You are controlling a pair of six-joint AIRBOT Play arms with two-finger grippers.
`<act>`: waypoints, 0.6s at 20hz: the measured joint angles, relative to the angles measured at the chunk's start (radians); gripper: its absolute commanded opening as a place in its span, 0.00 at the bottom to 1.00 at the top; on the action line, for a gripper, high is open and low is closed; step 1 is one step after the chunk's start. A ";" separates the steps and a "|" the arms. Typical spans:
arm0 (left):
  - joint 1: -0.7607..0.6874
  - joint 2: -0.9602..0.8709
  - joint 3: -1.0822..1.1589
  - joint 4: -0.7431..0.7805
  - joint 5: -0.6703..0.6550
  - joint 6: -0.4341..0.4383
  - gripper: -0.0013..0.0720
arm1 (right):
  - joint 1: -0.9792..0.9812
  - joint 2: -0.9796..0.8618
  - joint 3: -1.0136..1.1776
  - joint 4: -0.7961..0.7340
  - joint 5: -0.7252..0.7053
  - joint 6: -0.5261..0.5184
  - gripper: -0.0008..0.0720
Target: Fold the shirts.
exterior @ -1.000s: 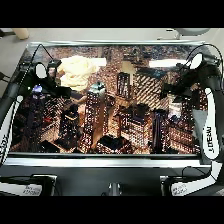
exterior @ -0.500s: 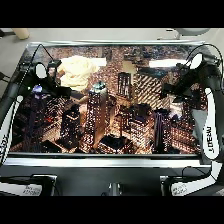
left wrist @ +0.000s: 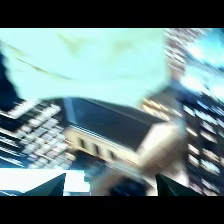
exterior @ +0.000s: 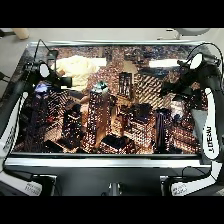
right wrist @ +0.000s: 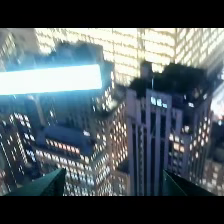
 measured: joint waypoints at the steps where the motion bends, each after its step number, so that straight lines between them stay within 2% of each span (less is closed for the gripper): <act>1: 0.037 -0.053 0.062 -0.005 -0.011 -0.025 0.96 | 0.000 0.000 0.000 0.000 -0.017 -0.001 0.89; 4: 0.145 -0.198 0.200 -0.128 -0.024 -0.078 0.96 | 0.000 0.000 0.000 0.008 -0.065 -0.003 0.89; 9: 0.215 -0.347 0.271 -0.359 0.100 -0.101 0.94 | 0.000 0.000 0.000 0.047 -0.132 -0.018 0.88; 10: 0.219 -0.369 0.276 -0.388 0.124 -0.105 0.84 | 0.000 0.000 0.000 0.057 -0.140 -0.023 0.88; 11: 0.218 -0.385 0.279 -0.406 0.142 -0.105 0.53 | 0.000 0.000 0.000 0.066 -0.141 -0.026 0.88; 12: 0.214 -0.396 0.281 -0.426 0.158 -0.106 0.11 | 0.000 0.000 0.000 0.080 -0.141 -0.034 0.88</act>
